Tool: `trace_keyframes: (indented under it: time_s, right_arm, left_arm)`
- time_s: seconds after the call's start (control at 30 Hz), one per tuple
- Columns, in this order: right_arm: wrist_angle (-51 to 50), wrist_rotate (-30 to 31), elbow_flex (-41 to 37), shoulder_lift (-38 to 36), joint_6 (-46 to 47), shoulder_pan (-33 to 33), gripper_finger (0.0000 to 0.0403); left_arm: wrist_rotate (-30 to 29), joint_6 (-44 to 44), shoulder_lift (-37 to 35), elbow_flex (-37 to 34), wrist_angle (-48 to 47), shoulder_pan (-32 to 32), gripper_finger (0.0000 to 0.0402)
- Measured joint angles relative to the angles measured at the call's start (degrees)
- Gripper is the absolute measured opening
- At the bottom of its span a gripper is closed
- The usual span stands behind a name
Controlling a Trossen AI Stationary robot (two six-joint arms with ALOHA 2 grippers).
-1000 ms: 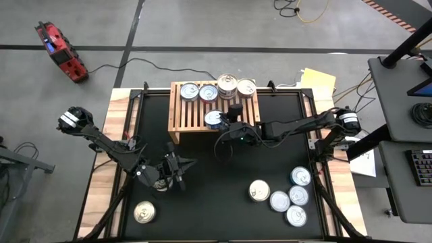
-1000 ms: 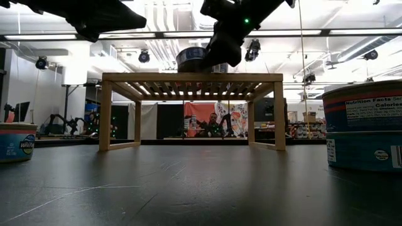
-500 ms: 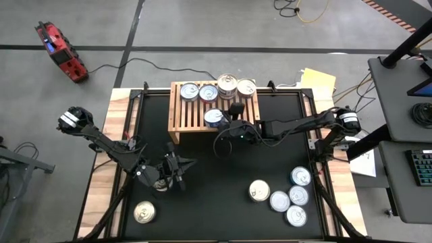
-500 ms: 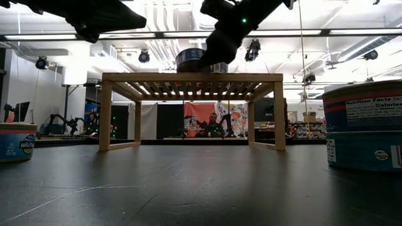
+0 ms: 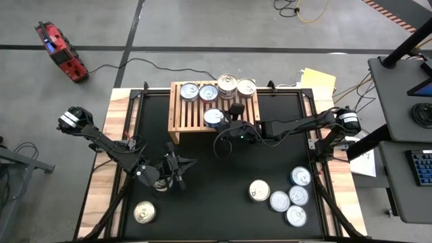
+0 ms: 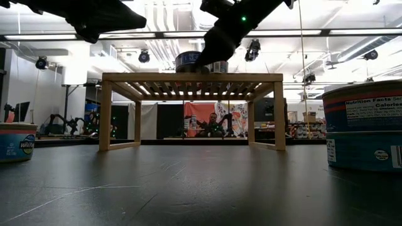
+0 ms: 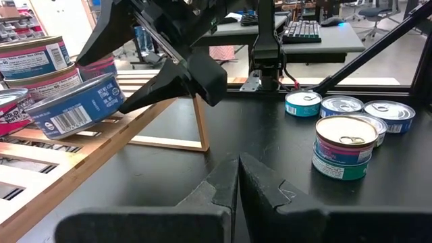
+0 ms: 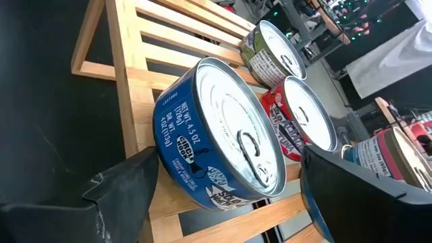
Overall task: Stack canned seafood by type on shelf
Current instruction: Put the blue tuna can on the shelf aligned with the other red tuna can
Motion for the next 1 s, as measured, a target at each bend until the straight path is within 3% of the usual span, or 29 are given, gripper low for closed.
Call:
trace_keyframes:
  time_s: [0.5, 0.8, 1.0]
  right_arm:
    - [0.31, 0.02, 0.00, -1.26, 1.46, 1.46, 0.0354]
    - [-9.34, -3.51, -0.43, -10.12, 6.76, 7.51, 0.0344]
    - [-10.29, -6.18, -6.48, -18.44, 13.31, 12.69, 0.0321]
  left_arm:
    - [0.04, -0.61, 0.00, 0.00, 0.01, 0.02, 0.0000]
    - [0.41, -1.64, 0.00, 0.00, 0.00, 0.02, 0.0000]
    - [1.01, -1.99, 0.00, 0.00, 0.02, 0.09, 0.0000]
